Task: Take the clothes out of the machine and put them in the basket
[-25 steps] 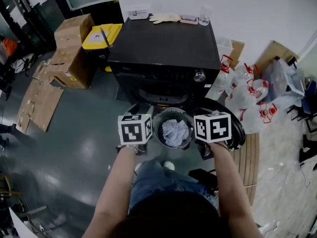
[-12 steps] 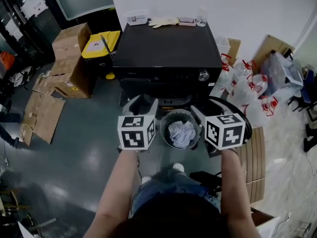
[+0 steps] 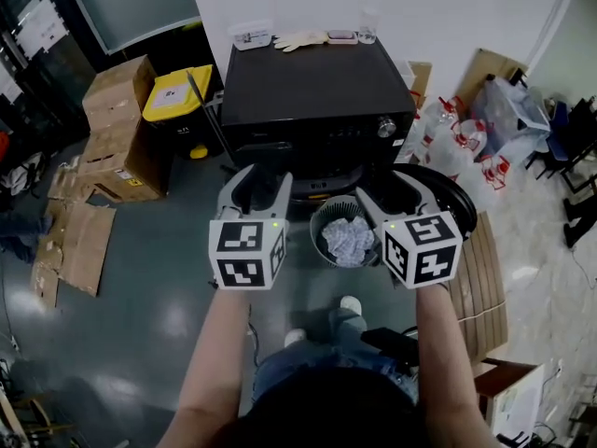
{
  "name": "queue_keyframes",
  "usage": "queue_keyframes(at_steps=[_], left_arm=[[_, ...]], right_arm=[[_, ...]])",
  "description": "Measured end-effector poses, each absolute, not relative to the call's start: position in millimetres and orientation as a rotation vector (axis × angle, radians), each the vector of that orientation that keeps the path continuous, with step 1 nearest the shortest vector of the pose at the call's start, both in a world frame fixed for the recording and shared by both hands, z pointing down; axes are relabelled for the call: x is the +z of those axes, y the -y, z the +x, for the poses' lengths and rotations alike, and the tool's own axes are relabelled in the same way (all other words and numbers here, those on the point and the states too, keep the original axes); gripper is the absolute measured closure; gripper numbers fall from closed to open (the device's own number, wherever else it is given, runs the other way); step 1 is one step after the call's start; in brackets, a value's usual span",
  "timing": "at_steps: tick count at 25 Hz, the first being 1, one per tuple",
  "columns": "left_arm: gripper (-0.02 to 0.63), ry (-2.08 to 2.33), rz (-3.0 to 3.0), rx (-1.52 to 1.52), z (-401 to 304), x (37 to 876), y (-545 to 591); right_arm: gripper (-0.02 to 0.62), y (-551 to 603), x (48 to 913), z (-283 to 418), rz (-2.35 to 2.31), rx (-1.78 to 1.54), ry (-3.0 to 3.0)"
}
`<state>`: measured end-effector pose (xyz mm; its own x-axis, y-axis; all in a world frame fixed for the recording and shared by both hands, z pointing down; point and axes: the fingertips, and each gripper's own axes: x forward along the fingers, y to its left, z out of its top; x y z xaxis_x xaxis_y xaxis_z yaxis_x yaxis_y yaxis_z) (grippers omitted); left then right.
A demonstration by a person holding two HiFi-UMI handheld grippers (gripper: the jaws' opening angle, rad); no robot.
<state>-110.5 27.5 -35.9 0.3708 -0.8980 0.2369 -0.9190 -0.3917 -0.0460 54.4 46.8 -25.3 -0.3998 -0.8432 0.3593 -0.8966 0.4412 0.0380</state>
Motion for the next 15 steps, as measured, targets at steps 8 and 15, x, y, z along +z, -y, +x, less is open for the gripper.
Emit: queue_keyframes(at_steps=[8,15], left_arm=[[0.405,1.616,2.659,0.267,-143,-68,-59],[0.405,1.556,2.836,0.203,-155,-105,-83]], right_arm=[[0.337,-92,-66,23,1.633,0.038,2.318],[0.339,-126,-90,10,1.713,-0.084,2.286]])
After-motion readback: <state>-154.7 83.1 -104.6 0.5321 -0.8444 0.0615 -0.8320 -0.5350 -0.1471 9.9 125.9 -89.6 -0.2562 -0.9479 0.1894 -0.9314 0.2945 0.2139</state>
